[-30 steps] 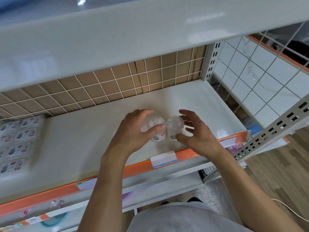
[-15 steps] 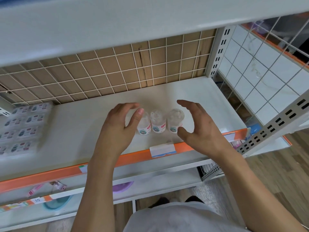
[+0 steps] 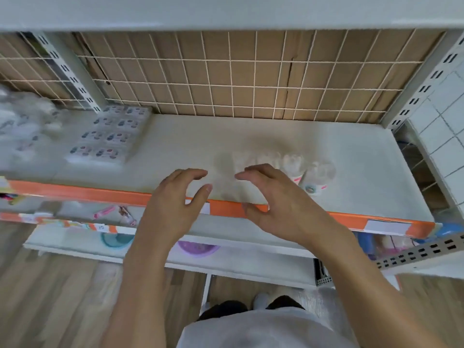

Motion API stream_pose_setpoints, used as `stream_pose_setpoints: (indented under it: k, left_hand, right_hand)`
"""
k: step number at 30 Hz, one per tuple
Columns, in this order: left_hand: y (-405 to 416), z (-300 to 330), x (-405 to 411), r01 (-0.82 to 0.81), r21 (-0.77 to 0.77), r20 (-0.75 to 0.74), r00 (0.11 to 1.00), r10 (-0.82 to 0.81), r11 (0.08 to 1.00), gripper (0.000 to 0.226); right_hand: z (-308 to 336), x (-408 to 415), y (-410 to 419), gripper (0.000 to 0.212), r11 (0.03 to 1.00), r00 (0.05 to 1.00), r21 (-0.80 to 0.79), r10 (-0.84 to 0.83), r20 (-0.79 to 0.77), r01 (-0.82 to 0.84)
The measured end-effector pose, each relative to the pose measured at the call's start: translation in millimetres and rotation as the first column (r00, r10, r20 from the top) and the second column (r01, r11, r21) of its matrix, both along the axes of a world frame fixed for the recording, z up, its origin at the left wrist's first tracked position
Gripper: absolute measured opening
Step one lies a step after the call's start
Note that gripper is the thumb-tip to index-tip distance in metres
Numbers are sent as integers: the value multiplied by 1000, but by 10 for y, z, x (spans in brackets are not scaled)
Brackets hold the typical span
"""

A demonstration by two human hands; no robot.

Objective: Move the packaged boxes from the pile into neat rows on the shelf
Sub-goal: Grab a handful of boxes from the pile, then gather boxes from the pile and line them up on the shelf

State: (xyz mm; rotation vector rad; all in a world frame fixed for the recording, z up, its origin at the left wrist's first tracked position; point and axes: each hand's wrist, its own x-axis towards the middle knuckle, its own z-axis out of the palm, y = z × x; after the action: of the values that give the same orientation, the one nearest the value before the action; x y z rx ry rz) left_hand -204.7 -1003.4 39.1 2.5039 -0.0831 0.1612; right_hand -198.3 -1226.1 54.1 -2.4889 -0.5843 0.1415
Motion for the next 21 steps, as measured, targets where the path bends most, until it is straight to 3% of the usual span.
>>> stream_pose_setpoints:
  k: [13, 21]
  left_hand:
    - [1571, -27, -713, -282, 21, -106, 953, 283, 959, 32]
    - [2834, -2, -1075, -378, 87, -115, 915, 386, 922, 54]
  right_hand:
    - [-99, -9, 1765, 57, 940, 947, -118, 318, -49, -321]
    - [-185, -95, 3160, 60, 897, 904, -116, 425, -40, -426]
